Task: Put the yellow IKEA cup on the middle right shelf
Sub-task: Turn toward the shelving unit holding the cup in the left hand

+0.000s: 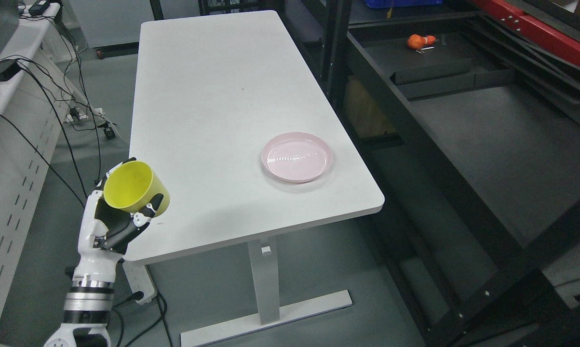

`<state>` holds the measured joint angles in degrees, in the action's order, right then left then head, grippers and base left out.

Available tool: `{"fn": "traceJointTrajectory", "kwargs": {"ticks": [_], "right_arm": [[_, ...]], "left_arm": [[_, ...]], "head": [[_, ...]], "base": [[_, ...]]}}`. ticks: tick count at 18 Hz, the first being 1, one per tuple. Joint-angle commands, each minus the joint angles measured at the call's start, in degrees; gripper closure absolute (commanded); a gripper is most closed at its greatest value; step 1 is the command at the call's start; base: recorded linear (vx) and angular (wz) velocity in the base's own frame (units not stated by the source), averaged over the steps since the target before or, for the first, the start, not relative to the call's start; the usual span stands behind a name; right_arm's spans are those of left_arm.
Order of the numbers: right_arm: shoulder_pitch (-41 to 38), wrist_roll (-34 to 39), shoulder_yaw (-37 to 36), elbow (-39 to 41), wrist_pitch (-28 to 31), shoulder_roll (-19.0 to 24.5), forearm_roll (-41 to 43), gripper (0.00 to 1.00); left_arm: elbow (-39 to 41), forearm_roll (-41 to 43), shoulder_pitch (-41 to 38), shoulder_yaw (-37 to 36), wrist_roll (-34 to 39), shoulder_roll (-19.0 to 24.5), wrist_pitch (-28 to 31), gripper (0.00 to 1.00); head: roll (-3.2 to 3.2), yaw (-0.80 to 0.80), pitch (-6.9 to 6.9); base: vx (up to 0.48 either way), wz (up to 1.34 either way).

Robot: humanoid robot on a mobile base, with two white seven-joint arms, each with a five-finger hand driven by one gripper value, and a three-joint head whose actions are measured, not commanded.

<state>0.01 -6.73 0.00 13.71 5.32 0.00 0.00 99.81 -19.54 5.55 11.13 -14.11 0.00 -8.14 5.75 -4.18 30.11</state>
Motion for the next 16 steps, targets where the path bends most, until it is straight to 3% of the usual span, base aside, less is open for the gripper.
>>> {"fn": "traceJointTrajectory", "kwargs": {"ticks": [1, 16], "right_arm": [[-0.80, 0.05, 0.97, 0.00, 0.04, -1.00, 1.41, 0.01], [-0.80, 0.05, 0.97, 0.00, 0.04, -1.00, 1.41, 0.01]], "left_arm": [[0.73, -0.06, -0.01, -0.93, -0.04, 1.00, 0.40, 0.97], [0.73, -0.14, -0.01, -2.78, 0.05, 1.00, 0.14, 0.97]], "head": [[0.00, 0.00, 0.00], [0.00, 0.00, 0.00]], "base": [[-0.260, -0.31], [-0.269, -0.80]]}}
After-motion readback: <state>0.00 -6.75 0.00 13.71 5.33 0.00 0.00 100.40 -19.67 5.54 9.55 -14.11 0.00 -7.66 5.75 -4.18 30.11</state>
